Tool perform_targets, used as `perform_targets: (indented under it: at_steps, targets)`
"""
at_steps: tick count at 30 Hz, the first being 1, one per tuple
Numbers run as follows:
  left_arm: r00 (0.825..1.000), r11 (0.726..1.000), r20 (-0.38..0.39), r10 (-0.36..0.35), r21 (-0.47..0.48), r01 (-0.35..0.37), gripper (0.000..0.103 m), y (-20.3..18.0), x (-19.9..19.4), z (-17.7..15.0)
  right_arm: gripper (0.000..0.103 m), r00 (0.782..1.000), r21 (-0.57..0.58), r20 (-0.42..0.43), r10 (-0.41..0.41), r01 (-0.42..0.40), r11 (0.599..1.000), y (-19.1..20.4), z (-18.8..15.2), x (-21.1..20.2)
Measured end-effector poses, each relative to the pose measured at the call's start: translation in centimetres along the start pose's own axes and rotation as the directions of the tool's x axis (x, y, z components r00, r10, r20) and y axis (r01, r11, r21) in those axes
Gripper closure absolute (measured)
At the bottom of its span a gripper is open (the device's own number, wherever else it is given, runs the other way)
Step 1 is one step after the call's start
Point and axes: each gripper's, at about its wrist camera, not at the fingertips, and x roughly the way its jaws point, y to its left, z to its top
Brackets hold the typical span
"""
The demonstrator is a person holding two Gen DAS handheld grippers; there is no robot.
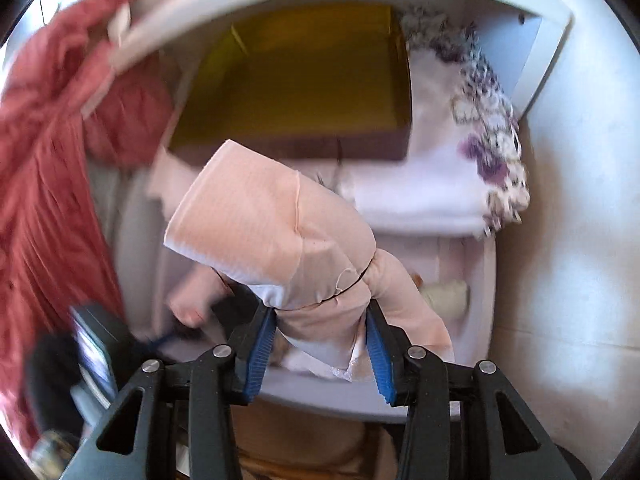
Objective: Organize soft objects
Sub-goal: 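Carry the pale pink garment into the gold tray and open the right tool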
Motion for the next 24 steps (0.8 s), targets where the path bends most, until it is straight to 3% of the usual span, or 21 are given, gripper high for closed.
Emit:
perform_targets:
  at_steps: [8, 11, 13, 17, 21, 24]
  targets:
    - [1.000, 1.000, 0.001, -0.013, -0.027, 0.013, 0.020, 0.2, 0.2, 0.1, 0.059, 0.986, -0.017, 0.164, 0.008, -0.005, 1.000, 2.7, 7.7, -0.8]
    - [1.000, 0.999, 0.004, -0.020, -0.043, 0.020, 0.020, 0.4, 0.3, 0.1, 0.059, 0.969, -0.035, 0.246, 0.030, -0.022, 0.999, 3.7, 10.3, -0.7]
    - [1.000, 0.999, 0.005, -0.025, -0.048, 0.025, 0.020, 0.4, 0.3, 0.1, 0.059, 0.963, -0.084, 0.268, 0.007, 0.016, 0.996, 4.7, 11.5, 0.2]
    - [0.999, 0.998, -0.007, -0.035, -0.060, 0.034, 0.020, 0.5, 0.7, 0.1, 0.058, 0.975, -0.147, 0.208, -0.078, 0.110, 0.983, 5.9, 13.3, 4.3]
    - [0.999, 0.996, -0.016, -0.048, -0.077, 0.046, 0.020, 0.6, 1.0, 0.1, 0.059, 0.969, -0.199, 0.161, -0.186, 0.217, 0.956, 6.4, 14.8, 7.5]
    - [0.998, 0.994, -0.020, -0.057, -0.099, 0.054, 0.020, 0.8, 1.2, 0.1, 0.060, 0.942, -0.182, 0.196, -0.271, 0.307, 0.934, 5.8, 15.6, 8.7]
